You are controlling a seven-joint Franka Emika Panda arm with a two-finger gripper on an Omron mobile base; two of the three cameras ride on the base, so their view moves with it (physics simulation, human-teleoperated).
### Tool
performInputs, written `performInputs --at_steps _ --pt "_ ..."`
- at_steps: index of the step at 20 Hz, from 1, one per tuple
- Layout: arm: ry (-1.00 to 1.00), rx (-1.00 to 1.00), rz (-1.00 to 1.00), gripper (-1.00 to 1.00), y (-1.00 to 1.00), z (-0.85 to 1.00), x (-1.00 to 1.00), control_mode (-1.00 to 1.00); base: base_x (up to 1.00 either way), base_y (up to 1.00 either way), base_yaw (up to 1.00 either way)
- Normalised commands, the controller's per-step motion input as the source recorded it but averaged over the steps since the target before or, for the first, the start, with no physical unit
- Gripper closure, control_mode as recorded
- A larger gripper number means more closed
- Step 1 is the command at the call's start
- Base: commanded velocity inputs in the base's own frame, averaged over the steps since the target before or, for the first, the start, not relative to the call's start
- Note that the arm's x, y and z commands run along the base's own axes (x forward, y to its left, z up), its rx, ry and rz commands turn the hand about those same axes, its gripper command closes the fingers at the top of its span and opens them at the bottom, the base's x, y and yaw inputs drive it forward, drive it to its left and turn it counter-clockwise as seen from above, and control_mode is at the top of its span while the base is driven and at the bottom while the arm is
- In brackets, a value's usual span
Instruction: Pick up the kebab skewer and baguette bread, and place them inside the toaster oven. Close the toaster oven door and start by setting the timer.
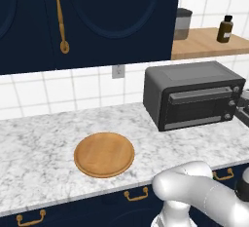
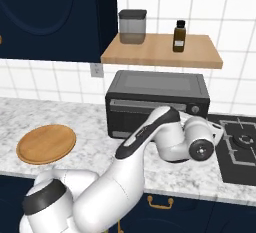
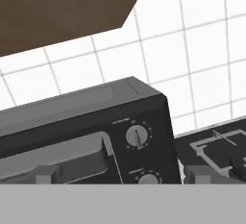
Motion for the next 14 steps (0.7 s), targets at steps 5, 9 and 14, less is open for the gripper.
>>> performInputs --at_steps 5,9,14 --pt "0.0 0.09 0.0 -1.0 -0.11 -0.17 0.4 -1.0 0.0 0.0 0.0" --pt "0.0 0.05 0.01 -1.0 -0.03 -0.1 0.26 -1.0 0.0 0.0 0.0" --pt "0.0 0.03 0.0 -1.0 0.0 0.0 0.2 -1.0 0.0 0.0 0.0"
